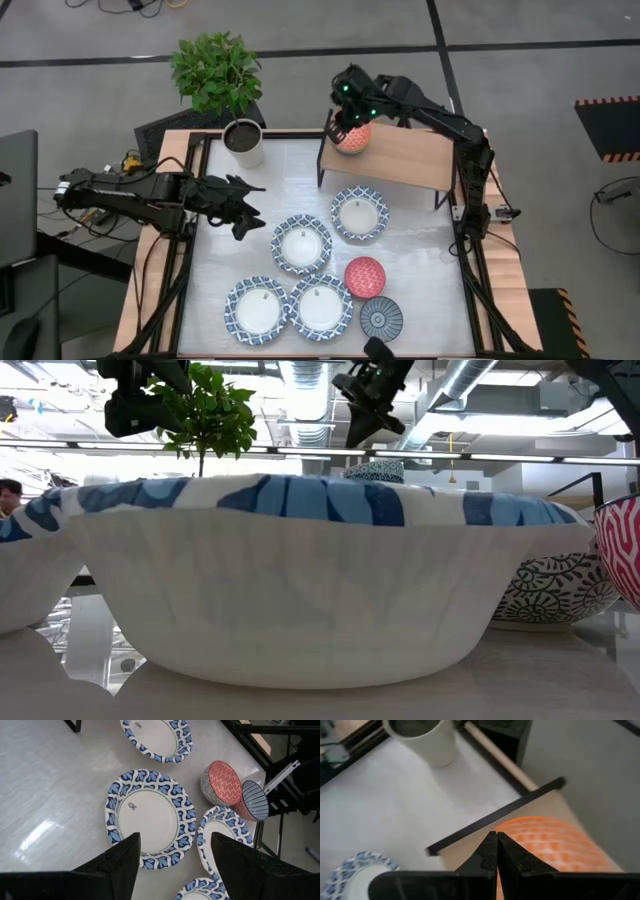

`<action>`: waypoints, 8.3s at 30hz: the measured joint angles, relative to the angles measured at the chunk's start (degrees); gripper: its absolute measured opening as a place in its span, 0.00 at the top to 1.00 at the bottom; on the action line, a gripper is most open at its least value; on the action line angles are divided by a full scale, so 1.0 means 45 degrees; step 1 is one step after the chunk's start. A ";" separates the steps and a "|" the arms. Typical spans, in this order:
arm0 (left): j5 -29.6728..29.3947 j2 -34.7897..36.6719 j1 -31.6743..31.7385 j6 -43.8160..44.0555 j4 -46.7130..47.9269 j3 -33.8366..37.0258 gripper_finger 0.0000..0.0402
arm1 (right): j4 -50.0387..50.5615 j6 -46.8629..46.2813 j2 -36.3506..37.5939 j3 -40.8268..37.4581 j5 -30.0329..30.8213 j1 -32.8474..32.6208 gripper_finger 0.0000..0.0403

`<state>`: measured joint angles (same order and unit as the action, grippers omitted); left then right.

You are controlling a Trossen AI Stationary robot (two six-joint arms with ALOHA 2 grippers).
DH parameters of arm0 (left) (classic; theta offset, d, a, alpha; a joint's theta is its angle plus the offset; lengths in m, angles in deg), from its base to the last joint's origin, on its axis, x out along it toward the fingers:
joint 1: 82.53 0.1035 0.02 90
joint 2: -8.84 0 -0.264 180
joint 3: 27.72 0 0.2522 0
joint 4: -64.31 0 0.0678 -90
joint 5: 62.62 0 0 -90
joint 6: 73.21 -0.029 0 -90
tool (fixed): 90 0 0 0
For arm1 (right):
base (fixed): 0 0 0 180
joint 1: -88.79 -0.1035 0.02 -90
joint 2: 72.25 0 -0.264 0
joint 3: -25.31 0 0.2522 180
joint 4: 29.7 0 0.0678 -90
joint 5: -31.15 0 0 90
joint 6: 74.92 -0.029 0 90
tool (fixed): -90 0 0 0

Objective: Place and stack bowls onto a shelf
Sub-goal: Stack the orange bowl on top of the yellow bowl on the shelf, then stack the red bowl on top of the orange bowl on the shelf, then stack the blue bowl on top of the orange bowl on the shelf

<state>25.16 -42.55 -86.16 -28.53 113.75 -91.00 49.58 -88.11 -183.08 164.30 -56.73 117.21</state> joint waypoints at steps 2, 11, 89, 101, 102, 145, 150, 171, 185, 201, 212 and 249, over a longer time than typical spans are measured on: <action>0.0000 -0.0001 0.0000 0.0000 0.0001 0.0000 0.43 | 0.0089 0.0211 0.0000 0.0000 -0.0013 0.0335 0.94; -0.0018 -0.0001 -0.0005 0.0000 0.0010 0.0000 0.43 | 0.0450 0.1894 0.0398 -0.0016 -0.1859 0.1314 0.95; -0.0996 0.0000 -0.0005 0.1608 -0.0088 0.0003 0.43 | -0.4418 -0.1110 0.9034 -1.2220 -0.6706 0.0878 0.88; -0.0811 -0.0001 -0.0005 0.1415 -0.0092 0.0004 0.43 | -0.0093 -0.8963 0.9139 -1.2548 0.0229 -0.7684 0.65; -0.0808 -0.0001 -0.0005 0.1335 -0.0092 0.0003 0.43 | -0.0230 -0.9566 0.8956 -1.2653 0.0500 -0.8136 0.61; -0.0355 -0.0001 -0.0010 0.0171 0.0010 0.0005 0.43 | -0.3967 -0.9924 0.3089 -1.3435 -0.1807 -1.0082 0.94; -0.0364 -0.0001 -0.0010 0.0005 0.0010 0.0005 0.43 | -0.3954 -1.0104 0.3089 -1.3435 -0.1850 -1.0032 0.93; -0.0260 -0.0001 0.0000 -0.0223 0.0010 0.0005 0.43 | -0.4024 -1.4556 0.5446 -1.3420 -0.1208 -1.2334 0.41; -0.0252 -0.0001 0.0000 -0.0777 0.0005 0.0005 0.43 | -0.6026 -1.8439 0.2490 -1.3427 -0.1536 -1.5288 0.43; -0.0262 0.0001 0.0000 -0.0782 -0.0015 0.0005 0.43 | -0.6024 -1.9282 0.2107 -1.3435 -0.1852 -1.5309 0.91; -0.0165 0.0004 0.0000 -0.0698 0.0010 0.0005 0.43 | -0.4803 -1.9727 0.5124 -1.2504 -0.2419 -1.5262 0.91; -0.0015 -0.0001 0.0000 -0.0479 0.0602 0.0005 0.43 | 0.3690 -0.2638 0.0257 0.0964 -0.4206 0.3098 0.91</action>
<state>25.09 -42.55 -86.16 -30.68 116.46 -90.98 66.19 -99.98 -181.92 168.64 -75.66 131.15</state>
